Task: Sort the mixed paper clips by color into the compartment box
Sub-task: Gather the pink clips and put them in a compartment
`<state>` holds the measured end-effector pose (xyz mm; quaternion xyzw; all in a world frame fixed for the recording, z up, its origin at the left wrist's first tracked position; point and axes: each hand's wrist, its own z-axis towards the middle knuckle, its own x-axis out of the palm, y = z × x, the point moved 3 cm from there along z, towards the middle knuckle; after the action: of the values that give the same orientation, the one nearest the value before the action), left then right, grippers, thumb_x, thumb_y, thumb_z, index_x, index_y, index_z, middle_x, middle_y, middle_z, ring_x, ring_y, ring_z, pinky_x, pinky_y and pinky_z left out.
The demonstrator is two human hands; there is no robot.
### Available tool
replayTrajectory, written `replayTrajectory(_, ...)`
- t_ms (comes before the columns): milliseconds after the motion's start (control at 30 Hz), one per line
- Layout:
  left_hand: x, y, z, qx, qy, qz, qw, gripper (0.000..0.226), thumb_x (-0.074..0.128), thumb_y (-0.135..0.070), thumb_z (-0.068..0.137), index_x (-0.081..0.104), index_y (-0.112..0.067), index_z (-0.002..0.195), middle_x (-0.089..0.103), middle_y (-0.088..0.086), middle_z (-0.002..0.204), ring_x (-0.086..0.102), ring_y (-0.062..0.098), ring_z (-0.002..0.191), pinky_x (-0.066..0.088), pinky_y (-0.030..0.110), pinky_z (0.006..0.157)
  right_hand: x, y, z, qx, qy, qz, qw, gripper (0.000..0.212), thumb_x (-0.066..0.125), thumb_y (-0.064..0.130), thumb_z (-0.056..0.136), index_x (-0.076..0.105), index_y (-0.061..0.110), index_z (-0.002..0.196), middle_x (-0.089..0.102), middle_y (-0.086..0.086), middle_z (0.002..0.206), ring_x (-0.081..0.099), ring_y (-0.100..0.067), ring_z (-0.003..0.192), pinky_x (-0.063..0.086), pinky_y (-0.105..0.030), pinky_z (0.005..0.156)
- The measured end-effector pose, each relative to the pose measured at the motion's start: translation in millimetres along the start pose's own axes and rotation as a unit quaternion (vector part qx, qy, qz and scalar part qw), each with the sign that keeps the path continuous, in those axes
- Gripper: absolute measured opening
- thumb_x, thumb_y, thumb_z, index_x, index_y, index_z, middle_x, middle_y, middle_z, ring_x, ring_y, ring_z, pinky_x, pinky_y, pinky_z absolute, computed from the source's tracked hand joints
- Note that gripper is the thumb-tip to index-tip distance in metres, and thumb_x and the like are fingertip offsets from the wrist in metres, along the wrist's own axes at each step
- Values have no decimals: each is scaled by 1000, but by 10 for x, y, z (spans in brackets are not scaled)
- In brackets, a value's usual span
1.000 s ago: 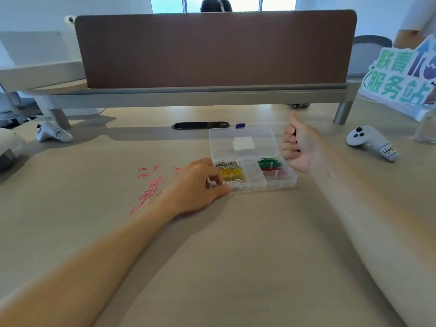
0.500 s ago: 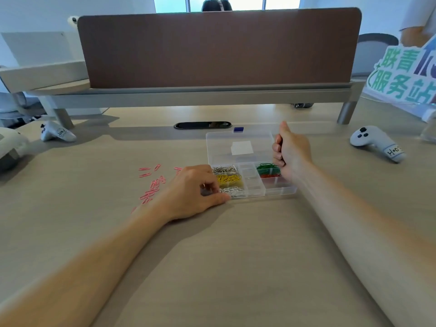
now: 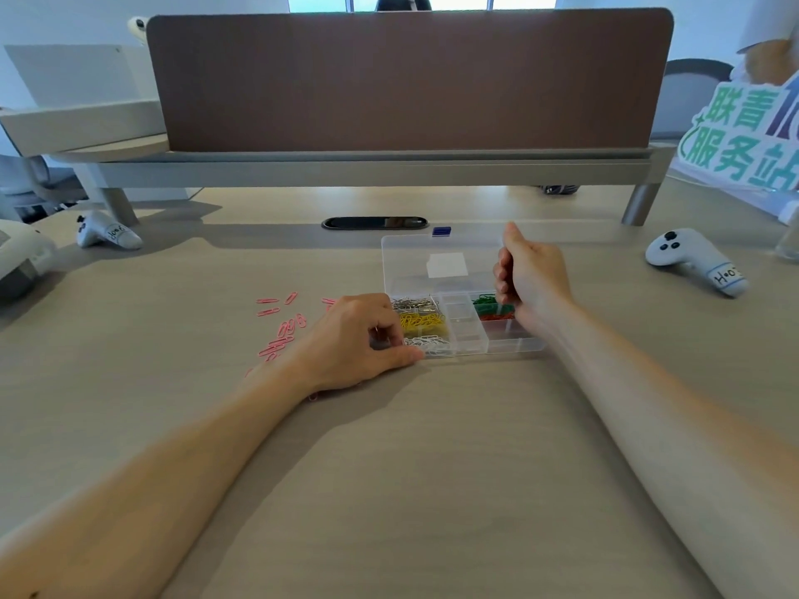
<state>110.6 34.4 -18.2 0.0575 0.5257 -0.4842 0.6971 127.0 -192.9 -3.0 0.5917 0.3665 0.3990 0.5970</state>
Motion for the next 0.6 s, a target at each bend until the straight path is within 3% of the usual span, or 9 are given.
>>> replayTrajectory(133,9,-3,10,3,-1,-5,1000,27,74,-45,76,65,-22,65,58,-11,72,57,8,66,44,17,59,8,1,4,12,12,18,1000,48,48,41,100,56,13,61,57,-4,58,52,-17,51,46,-26,48)
replayTrajectory(467,18,-7,11,-5,-18,-12,1000,29,76,-41,75,66,-16,64,59,-9,71,57,9,66,46,18,58,31,9,-4,12,55,59,997,61,46,37,100,57,15,45,60,-7,54,58,-22,48,50,-29,54)
replayTrajectory(600,16,-7,1,-10,-29,-19,999,30,78,-40,74,66,-15,63,60,-8,71,57,9,66,47,21,59,40,8,-5,11,74,61,995,61,43,39,101,61,12,49,63,-10,56,62,-24,51,54,-30,57)
